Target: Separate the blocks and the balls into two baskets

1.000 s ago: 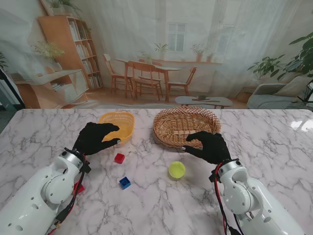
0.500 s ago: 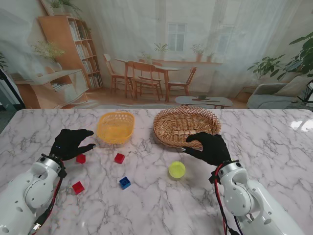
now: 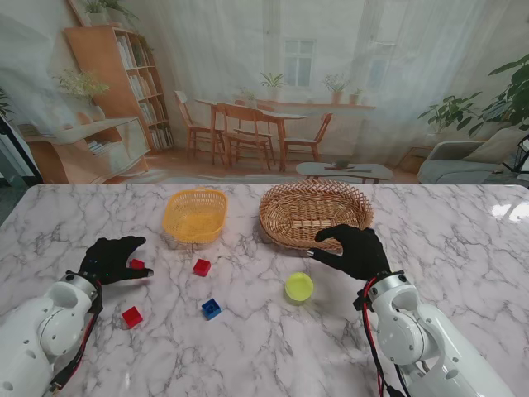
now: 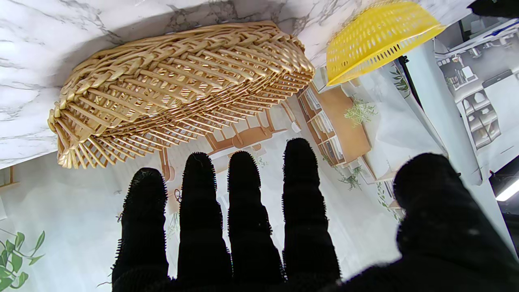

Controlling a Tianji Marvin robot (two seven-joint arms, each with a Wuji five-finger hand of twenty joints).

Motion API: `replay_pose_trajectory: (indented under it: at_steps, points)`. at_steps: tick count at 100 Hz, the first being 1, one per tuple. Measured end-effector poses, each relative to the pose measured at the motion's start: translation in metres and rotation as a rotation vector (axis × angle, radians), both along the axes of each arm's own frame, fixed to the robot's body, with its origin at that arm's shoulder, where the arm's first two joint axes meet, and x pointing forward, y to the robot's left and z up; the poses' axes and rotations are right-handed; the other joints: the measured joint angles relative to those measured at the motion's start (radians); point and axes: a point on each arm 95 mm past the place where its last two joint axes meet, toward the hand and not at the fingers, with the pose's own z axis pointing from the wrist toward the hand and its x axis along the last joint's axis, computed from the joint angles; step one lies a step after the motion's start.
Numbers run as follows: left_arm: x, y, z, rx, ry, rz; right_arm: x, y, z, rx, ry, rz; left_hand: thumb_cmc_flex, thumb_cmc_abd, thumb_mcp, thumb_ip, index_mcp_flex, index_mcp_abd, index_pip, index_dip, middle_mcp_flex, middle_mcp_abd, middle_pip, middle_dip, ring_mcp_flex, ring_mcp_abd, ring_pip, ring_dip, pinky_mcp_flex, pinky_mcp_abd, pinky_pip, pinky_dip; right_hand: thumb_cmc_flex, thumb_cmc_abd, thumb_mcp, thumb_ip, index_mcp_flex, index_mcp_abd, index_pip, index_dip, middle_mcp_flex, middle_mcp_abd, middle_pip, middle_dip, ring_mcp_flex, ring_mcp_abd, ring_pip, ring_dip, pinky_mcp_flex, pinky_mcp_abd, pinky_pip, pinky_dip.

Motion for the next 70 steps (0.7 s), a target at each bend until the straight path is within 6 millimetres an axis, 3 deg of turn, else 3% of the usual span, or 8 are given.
replay_pose_trajectory:
  at_steps: [27, 70]
  points:
    - [0.011, -0.004, -0.004, 0.013, 0.025, -0.009, 0.0, 0.0, 0.0, 0.001, -0.003, 0.0, 0.044, -0.062, 0.002, 0.0, 0.001, 0.024, 0.009, -0.011, 0.002, 0.022, 0.026, -0.001, 0.051, -0.01, 0.049, 0.034, 0.055, -0.024, 0.059, -0.012, 0.0, 0.0, 0.0, 0.0, 0.0, 0.0, 0.0, 0.0, 0.0, 0.0, 0.0, 0.0, 0.0, 0.0, 0.0, 0.0, 0.0, 0.0, 0.0, 0.0]
    - [0.022, -0.003, -0.011, 0.029, 0.065, 0.013, 0.0, 0.0, 0.001, 0.0, -0.004, 0.002, 0.144, -0.06, 0.08, 0.0, 0.027, 0.023, 0.083, 0.045, 0.005, 0.02, 0.138, 0.079, 0.108, -0.042, 0.123, 0.128, 0.112, -0.046, 0.135, -0.037, 0.0, 0.0, 0.0, 0.0, 0.0, 0.0, 0.0, 0.0, 0.0, 0.0, 0.0, 0.0, 0.0, 0.0, 0.0, 0.0, 0.0, 0.0, 0.0, 0.0]
